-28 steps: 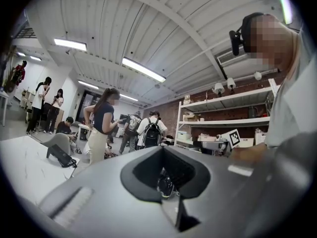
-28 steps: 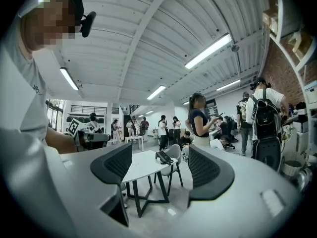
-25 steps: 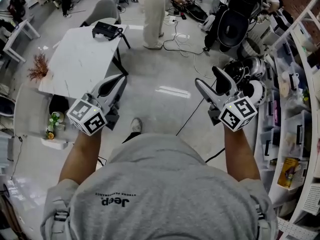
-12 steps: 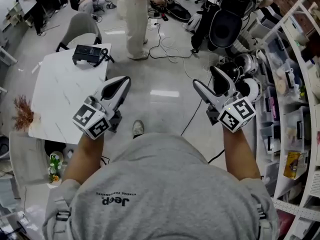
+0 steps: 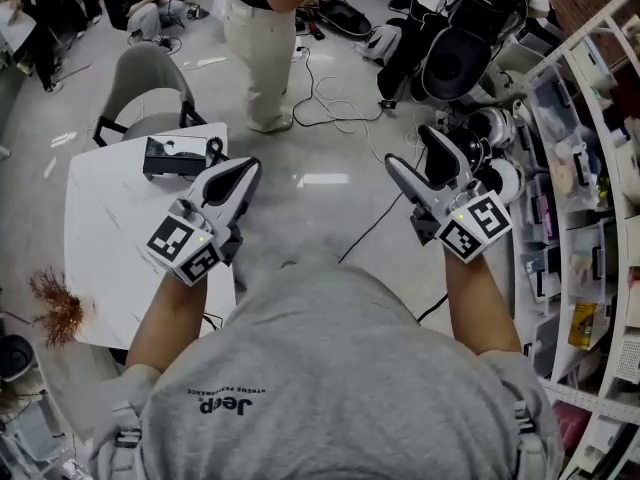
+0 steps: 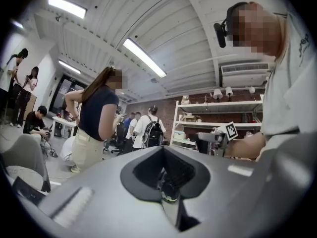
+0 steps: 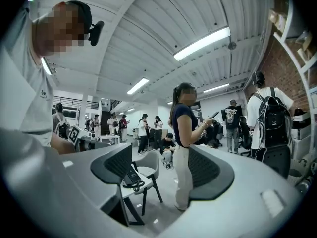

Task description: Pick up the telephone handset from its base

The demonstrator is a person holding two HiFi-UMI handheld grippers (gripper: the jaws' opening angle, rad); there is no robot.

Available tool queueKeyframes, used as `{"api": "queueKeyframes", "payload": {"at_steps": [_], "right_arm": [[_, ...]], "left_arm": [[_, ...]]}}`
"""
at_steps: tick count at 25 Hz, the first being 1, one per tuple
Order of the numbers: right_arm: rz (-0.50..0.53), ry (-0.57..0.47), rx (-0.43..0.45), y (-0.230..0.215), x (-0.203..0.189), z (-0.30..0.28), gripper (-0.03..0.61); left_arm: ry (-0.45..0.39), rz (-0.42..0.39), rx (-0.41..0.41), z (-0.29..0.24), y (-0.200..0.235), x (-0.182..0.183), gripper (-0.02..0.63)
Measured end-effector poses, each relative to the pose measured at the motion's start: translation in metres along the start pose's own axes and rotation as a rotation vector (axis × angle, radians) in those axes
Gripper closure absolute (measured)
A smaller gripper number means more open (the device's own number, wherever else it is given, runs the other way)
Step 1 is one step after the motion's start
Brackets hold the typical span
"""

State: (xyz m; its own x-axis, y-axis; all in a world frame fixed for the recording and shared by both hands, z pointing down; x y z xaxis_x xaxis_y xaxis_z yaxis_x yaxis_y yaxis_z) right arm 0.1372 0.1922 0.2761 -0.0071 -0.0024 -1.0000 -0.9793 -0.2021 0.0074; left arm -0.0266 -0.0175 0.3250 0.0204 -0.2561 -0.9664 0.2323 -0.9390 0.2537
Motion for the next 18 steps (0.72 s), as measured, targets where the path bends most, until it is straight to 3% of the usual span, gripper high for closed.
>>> {"api": "queueKeyframes", "payload": {"at_steps": [10,18], "right_arm": [[-0.006,0.029,0.000,-0.052,-0.009,-0.075,0.245],[-0.039,0.006,0.088,-0.162,-0.017,-0.079,0.245]], "left_arm": [[0.009,0.051,0.039,-0.035,0.079,0.004,0.555],[0.002,0.036,0.165,-0.126,0.077,0.008,0.554]]}}
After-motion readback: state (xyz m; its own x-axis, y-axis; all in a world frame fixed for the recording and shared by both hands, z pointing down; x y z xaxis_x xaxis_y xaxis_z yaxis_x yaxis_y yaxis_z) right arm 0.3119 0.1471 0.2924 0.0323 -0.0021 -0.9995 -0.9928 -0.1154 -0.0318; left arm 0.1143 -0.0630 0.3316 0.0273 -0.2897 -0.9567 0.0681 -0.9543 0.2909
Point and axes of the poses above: the fingertips, and each gripper's own axes: z backward along the fingers, y to its left, x out of its top, the point moved 3 cm from there along z, backward along the fingers, and after that the axes turned 4 degrees about z, right-handed, at the moved point
